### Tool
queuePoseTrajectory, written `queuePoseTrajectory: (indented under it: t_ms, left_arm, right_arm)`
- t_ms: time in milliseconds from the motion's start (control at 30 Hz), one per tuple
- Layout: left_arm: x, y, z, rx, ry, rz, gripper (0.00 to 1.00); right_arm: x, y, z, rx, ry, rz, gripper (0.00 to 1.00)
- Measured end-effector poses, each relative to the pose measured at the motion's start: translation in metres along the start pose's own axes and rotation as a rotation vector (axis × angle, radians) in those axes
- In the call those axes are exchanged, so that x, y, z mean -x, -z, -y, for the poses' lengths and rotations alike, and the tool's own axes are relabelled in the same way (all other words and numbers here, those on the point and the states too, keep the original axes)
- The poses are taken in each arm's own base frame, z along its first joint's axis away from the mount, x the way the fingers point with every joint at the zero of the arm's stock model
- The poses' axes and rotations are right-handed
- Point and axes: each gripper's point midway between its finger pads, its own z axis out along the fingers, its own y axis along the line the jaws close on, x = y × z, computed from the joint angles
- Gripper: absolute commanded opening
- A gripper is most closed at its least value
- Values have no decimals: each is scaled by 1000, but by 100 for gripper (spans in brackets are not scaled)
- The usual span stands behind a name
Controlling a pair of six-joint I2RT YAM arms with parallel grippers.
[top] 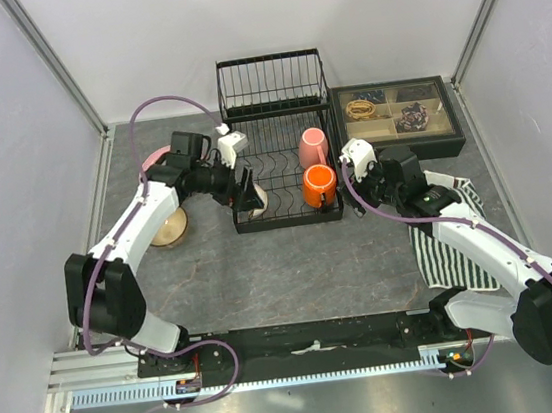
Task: Unload the mixed dishes from the dish rack
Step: Place the bowl at the center of the board, then pick up the bowl from the dish rack.
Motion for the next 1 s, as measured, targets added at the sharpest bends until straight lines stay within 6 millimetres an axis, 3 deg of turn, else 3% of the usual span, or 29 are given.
queuePoseTrajectory:
  t_ms: [167, 367, 533, 1000]
  left_arm:
    - [3, -20, -2, 5, 14, -13, 86]
    - [-2, -34, -22, 65, 53, -34, 78]
    - [-2, -42, -34, 94, 63, -40, 65]
    - [-10, -62, -50, 111, 103, -62, 54]
  right_arm:
    - [0, 0, 0, 0, 0, 0, 80]
    - [0, 0, 0, 0, 0, 0, 80]
    - [-6, 1, -2, 2, 0, -6, 80]
    - [-7, 2, -2, 2, 3, -5, 80]
